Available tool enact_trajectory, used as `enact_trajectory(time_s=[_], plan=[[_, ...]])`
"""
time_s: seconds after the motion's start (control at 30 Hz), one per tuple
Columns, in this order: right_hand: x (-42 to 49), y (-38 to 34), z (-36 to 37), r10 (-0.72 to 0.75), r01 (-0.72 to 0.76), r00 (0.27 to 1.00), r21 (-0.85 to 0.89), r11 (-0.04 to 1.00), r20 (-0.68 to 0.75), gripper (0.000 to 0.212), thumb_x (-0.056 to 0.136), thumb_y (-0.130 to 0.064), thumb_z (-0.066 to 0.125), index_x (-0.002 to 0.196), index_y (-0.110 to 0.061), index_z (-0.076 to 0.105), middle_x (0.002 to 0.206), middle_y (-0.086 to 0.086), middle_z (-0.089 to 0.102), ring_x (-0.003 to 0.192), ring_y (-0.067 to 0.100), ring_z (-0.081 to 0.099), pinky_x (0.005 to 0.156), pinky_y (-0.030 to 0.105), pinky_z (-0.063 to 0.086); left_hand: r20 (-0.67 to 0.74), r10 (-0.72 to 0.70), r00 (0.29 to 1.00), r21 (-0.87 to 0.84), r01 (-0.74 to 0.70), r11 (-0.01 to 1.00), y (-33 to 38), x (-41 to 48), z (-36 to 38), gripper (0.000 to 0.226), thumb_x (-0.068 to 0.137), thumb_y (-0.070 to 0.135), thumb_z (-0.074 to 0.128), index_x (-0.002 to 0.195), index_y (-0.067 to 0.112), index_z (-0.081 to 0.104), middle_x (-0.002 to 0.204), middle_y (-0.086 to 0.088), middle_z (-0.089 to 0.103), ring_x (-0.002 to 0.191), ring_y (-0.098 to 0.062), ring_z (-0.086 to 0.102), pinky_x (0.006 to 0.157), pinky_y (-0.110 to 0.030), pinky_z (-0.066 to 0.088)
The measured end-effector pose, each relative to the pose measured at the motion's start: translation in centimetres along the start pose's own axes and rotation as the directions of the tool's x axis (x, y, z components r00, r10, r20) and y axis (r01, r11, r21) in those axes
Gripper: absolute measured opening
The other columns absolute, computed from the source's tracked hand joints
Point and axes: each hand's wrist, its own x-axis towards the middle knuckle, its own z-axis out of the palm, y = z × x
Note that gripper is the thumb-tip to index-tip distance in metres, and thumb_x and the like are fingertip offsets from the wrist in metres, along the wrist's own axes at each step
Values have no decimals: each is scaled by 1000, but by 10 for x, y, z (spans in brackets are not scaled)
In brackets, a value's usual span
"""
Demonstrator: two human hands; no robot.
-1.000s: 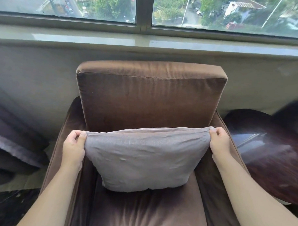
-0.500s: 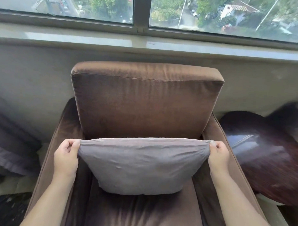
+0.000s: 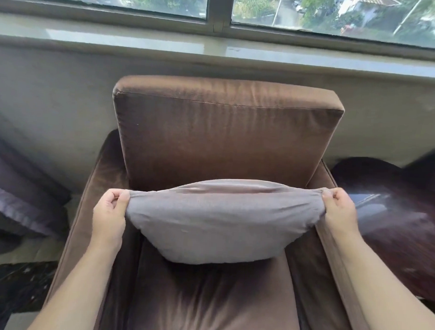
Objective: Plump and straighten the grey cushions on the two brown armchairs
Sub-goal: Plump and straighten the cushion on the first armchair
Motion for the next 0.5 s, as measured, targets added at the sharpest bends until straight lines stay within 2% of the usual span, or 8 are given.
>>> enact_trajectory(time_s=[0.07,0.17,0.3,0.4,0.5], plan=[[-2,4,-1,35,-34,999,-36,999,28,23,100,-16,52,85,2,58,81,9,58,77,19,49,64,33,36,54,-32,998,3,32,999,-1,1,0,23,99,12,56,76,15,59,75,-5,57,71,-12,49,63,-27,40],[-2,4,11,105,-105,994,37,994,-1,24,98,-18,52,80,-2,54,77,7,52,74,18,46,63,31,38,0,-74,997,-38,74,997,5,5,11,23,98,15,56,75,16,58,74,-4,54,72,-16,48,62,-34,37],[-1,5,21,112,-109,993,75,991,-33,26,99,-17,51,81,3,52,75,6,48,70,16,42,59,26,36,-1,-55,998,-7,55,998,10,11,14,20,99,16,55,80,11,57,78,-5,56,75,-15,50,66,-34,40],[10,10,34,139,-139,990,76,987,-4,25,99,-18,51,82,0,53,72,2,49,69,16,42,62,34,35,23,-45,999,46,44,998,4,17,15,21,100,14,53,86,-2,56,79,-7,54,75,-14,47,65,-31,39],[24,21,51,180,-181,983,21,983,35,24,98,-18,51,84,1,54,74,5,52,73,19,46,68,36,37,26,-82,996,80,80,994,-10,17,22,18,101,12,51,89,0,56,77,-5,53,73,-12,46,63,-26,39]])
